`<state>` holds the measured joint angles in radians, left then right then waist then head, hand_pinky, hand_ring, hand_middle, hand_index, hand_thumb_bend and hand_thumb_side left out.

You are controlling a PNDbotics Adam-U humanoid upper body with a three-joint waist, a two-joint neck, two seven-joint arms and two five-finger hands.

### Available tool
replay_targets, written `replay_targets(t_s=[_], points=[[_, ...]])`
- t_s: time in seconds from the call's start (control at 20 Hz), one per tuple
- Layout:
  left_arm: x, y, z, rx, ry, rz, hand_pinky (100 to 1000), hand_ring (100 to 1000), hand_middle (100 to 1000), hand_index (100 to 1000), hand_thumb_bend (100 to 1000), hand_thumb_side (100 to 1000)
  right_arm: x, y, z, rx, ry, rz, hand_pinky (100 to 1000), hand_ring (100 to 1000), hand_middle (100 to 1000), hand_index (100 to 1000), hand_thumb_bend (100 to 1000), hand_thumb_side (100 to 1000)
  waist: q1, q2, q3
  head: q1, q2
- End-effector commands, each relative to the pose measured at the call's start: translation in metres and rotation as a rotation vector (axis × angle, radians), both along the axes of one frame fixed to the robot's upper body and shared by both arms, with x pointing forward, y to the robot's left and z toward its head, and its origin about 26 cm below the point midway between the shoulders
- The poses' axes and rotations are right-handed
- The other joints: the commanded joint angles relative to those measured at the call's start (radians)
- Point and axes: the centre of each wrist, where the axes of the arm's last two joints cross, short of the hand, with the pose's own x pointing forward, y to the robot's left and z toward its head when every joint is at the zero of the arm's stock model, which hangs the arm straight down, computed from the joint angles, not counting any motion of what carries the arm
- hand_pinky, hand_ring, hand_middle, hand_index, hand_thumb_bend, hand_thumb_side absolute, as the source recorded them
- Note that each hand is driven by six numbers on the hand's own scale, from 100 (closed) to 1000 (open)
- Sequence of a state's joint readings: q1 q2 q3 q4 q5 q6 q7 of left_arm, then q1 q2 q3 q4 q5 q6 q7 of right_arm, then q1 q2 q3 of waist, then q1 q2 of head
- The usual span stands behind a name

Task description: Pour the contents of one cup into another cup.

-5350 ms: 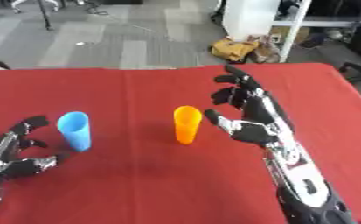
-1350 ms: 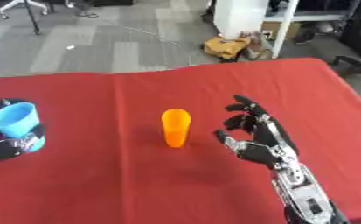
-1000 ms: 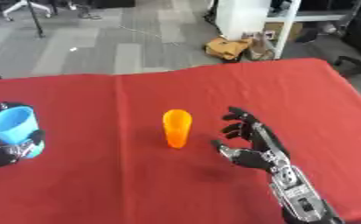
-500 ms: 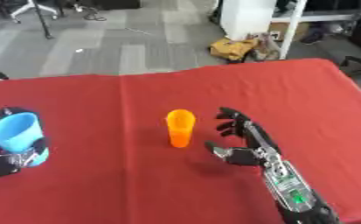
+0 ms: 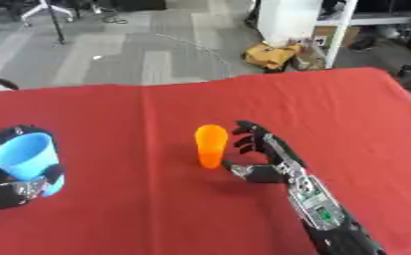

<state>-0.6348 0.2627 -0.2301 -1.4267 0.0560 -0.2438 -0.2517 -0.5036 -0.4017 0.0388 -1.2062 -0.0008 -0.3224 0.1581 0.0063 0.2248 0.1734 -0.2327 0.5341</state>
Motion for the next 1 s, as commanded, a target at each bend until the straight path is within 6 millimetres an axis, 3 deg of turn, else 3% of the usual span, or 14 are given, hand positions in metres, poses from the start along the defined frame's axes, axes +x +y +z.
replay_targets(t_s=[0.05,1.0], points=[[-0.002,-0.004,0.013,0.002,-0.036,-0.031,278,606,552,619,151,100,0.005,-0.003,0.013,-0.019,-0.025,0.008,667,694,766,927,457,100,0.002,-0.020,0.004,-0.005,-0.009],[-0.004,-0.014,0.012,0.012,-0.028,-0.068,286,615,560,624,152,100,0.022,0.009,0.005,-0.034,0.023,0.037,693,710,788,928,486,100,0.000,-0.016,0.034,-0.021,-0.016]])
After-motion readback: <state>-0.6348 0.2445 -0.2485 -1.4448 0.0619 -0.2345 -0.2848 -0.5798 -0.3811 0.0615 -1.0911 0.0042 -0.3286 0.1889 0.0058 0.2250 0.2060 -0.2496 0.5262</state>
